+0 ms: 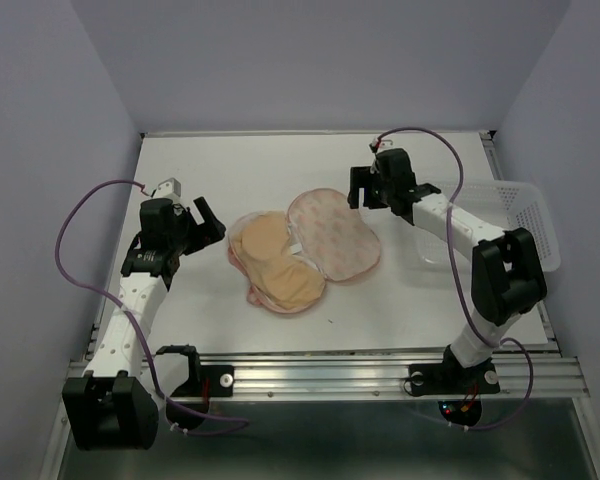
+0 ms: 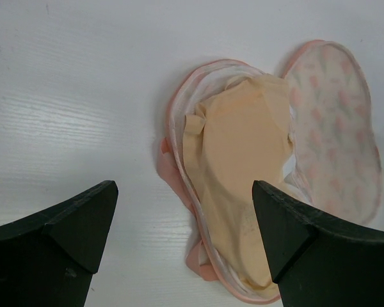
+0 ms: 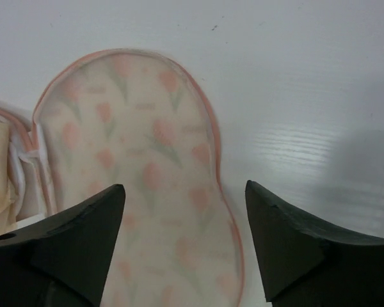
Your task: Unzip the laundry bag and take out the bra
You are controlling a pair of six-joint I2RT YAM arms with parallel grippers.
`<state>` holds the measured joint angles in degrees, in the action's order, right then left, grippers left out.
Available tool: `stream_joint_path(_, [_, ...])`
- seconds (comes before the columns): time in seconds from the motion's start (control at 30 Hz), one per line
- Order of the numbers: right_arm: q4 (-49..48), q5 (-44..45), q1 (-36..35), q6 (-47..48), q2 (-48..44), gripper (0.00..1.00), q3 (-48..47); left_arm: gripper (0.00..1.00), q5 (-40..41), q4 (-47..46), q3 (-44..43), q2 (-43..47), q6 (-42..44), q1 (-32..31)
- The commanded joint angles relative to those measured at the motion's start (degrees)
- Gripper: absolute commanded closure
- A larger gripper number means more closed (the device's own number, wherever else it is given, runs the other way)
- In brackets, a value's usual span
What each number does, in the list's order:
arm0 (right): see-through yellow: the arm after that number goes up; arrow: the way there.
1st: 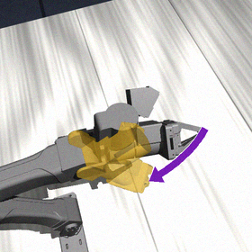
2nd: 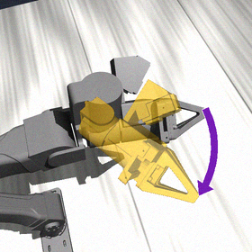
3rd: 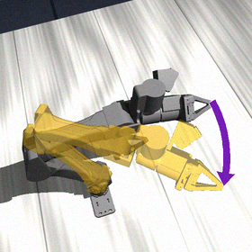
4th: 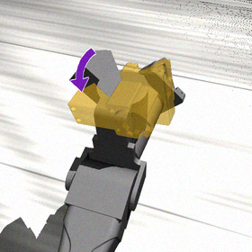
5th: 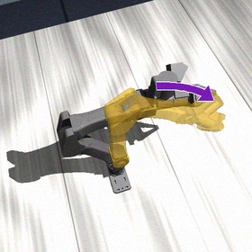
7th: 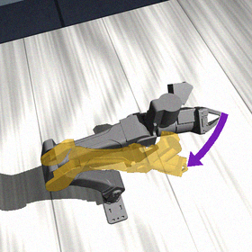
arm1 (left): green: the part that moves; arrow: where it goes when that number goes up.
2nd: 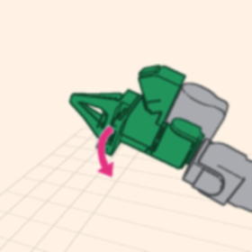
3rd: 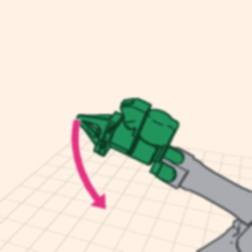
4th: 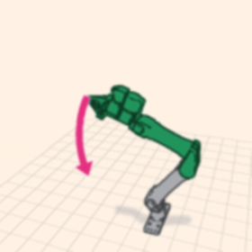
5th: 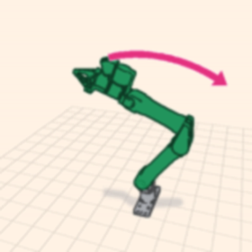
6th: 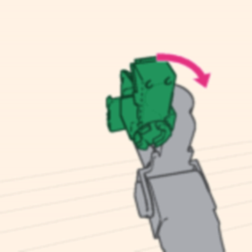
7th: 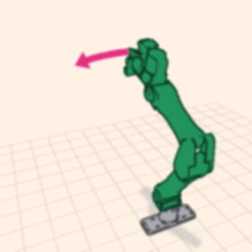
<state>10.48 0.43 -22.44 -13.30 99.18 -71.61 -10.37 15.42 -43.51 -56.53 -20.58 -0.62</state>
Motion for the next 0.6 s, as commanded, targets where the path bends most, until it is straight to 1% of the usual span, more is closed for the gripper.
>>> stream_joint_path(0.0, [-0.2,1.0,-0.3,0.7,-8.0,0.11,-1.4,0.01,-1.1,-2.0,0.8,0.1,1.2,0.2])
stream_joint_path(0.03, [-0.3,0.6,-0.3,0.6,-10.7,0.06,-1.1,0.01,-1.1,-2.1,0.8,0.1,1.1,0.2])
stream_joint_path(0.07, [-0.6,0.1,-0.3,0.4,-11.7,0.05,-0.6,0.01,-1.3,-2.1,0.9,0.1,1.0,0.2])
stream_joint_path(0.13, [-1.9,-8.4,-0.3,-0.2,-12.5,0.03,-0.2,0.01,-1.6,-2.2,1.0,0.0,1.1,0.2])
stream_joint_path(0.17, [-2.4,-14.9,-0.9,-0.5,-11.7,0.02,-0.2,0.01,-1.8,-2.3,1.0,-0.1,1.2,0.2])
stream_joint_path(0.2, [-3.0,-15.0,-0.9,-0.8,-10.9,0.02,-0.4,0.01,-1.8,-2.2,1.0,0.0,1.2,0.2])
stream_joint_path(0.23, [-3.8,-19.3,-2.0,-1.2,-9.8,0.02,-0.6,0.01,-1.9,-2.3,1.0,0.0,1.2,0.2])
stream_joint_path(0.37, [-5.6,-21.5,-6.6,-1.4,-2.7,0.02,-4.2,0.01,-1.8,-2.4,1.2,0.1,1.1,0.2])
stream_joint_path(0.43, [-7.6,-24.1,-8.3,-2.4,2.4,0.02,-5.9,0.01,-1.7,-2.4,1.2,0.0,0.9,0.2])
stream_joint_path(0.57, [-9.4,-24.5,-11.3,-4.2,9.9,0.05,-10.0,0.01,-1.2,-2.3,1.2,-0.2,1.0,0.2])
